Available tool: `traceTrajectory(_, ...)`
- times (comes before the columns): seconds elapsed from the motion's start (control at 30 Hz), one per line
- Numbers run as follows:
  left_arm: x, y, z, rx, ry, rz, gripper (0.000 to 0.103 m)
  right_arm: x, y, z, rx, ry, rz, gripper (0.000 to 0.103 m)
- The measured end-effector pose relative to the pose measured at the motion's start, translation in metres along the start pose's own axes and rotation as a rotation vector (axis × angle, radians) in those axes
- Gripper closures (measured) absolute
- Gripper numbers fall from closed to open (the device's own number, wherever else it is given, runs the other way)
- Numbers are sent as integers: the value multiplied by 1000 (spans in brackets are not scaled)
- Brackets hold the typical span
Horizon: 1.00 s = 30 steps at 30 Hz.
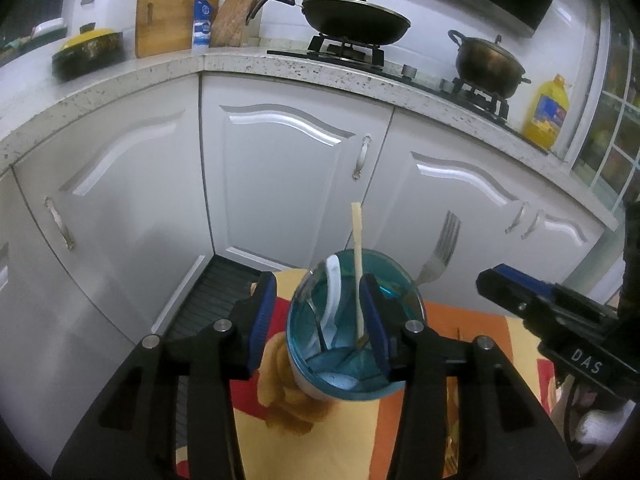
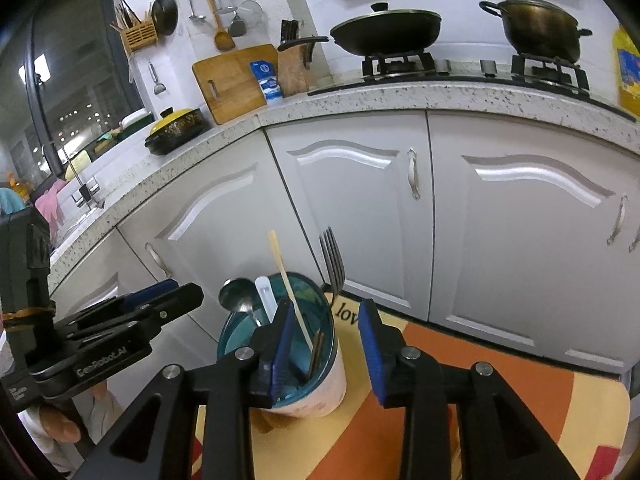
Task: Organize utensils
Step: 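Lower the steel spoon into the cup and open the left tool while the right tool drops the fork, then move both tools back over the remaining cutlery on the placemat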
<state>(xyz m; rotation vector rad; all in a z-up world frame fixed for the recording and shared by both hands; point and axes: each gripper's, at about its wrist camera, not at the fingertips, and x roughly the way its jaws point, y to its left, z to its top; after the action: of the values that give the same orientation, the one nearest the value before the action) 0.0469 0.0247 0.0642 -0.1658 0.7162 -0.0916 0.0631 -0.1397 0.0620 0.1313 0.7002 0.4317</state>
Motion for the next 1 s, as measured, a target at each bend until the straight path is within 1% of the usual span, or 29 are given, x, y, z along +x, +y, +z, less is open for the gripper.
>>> traceTrajectory(0.1,-4,-4,-4,5,4,-5,59,-5,0,-7,5,3,-10,69)
traceTrajectory(0.23,-10,-10,-9,5,5,-20,50,-14,0,-15,-2,5,-27,66)
traceTrajectory(0.33,-15,-17,-13,12,8,-29,47,-23,-3,-22,1,8,-37,63)
traceTrajectory(0.73,-31,-59,-40,91,25,-51,46,-65,-28,-55,65,15,-87,63)
traceTrajectory(1.0,-37,-85,-56,117,42,-85,46,-89,-44,-77,91,30,-145,62)
